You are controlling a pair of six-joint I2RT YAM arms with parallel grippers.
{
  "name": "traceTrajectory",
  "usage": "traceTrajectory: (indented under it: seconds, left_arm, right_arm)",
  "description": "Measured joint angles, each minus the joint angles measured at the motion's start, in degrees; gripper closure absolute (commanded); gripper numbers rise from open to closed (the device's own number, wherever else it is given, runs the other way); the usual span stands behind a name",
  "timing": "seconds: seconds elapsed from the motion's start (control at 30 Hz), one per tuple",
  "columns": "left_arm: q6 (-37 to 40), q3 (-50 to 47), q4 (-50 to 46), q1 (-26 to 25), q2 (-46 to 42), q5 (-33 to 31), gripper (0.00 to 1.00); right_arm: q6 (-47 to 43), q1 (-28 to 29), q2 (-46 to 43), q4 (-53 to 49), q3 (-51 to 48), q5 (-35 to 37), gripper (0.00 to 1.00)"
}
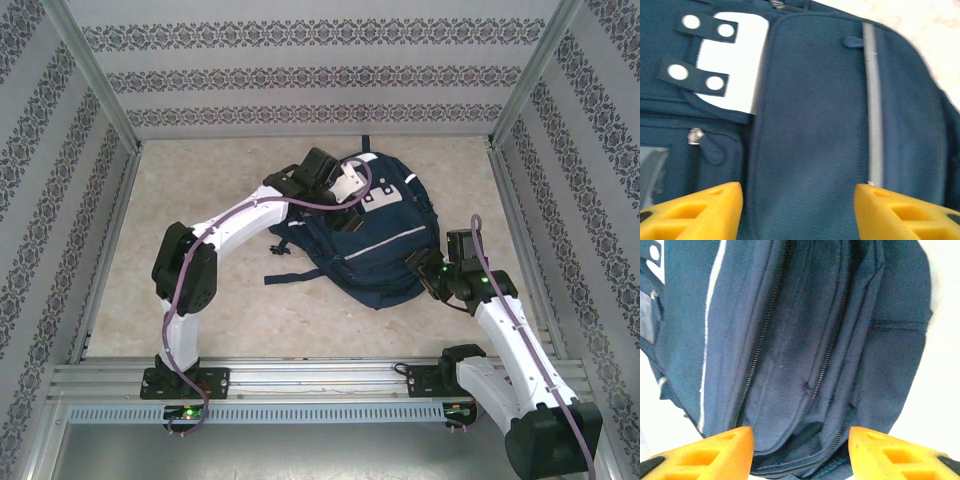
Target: Pack the student bag
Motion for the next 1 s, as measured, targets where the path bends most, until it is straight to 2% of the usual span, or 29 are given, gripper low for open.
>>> traceTrajectory:
  seconds: [0.2,0.23,0.37,0.53,0.77,0.9,0.93,1.0]
  left_arm:
    - [-1.8,6.6,-1.4,0.2,10.3,-6.1,0.36]
    - [-2.3,7.3,-2.1,0.2,12.2,-6.3,0.37]
    - [-4.1,6.4,-1.9,0.2,14.9,-6.7,0.4]
    - [-6.2,-7.0,1.6,0.6,5.4,-6.5,0.41]
    - [-10.7,-29.9,5.2,2.0,-12.1,-1.4,0.42]
    - [-13.0,-37.0,5.2,2.0,-18.1,1.3,0.42]
    - [-13.0,-38.1,5.2,2.0,-19.8,1.7,0.45]
    - [-11.0,-39.5,5.1,1.7,-23.6,1.6,0.44]
  right_arm:
    - [-3.9,0.0,11.1,4.9,2.9,-1.2,0.5]
    - [-4.3,0.0,13.5,6.3,3.5,-1.4,0.52]
    - [-6.7,-0.3,20.9,11.6,5.7,-2.7,0.72]
    - [-11.4,-0.8,31.8,16.2,10.7,-6.6,0.88]
    - [-17.1,-0.8,43.5,20.9,18.8,-13.2,0.87]
    - [-20.4,0.1,50.6,23.7,24.9,-16.6,0.89]
    - [-21.9,0.7,52.5,24.1,26.5,-17.2,0.89]
    - [-24.9,2.3,55.6,24.0,29.5,-17.7,0.88]
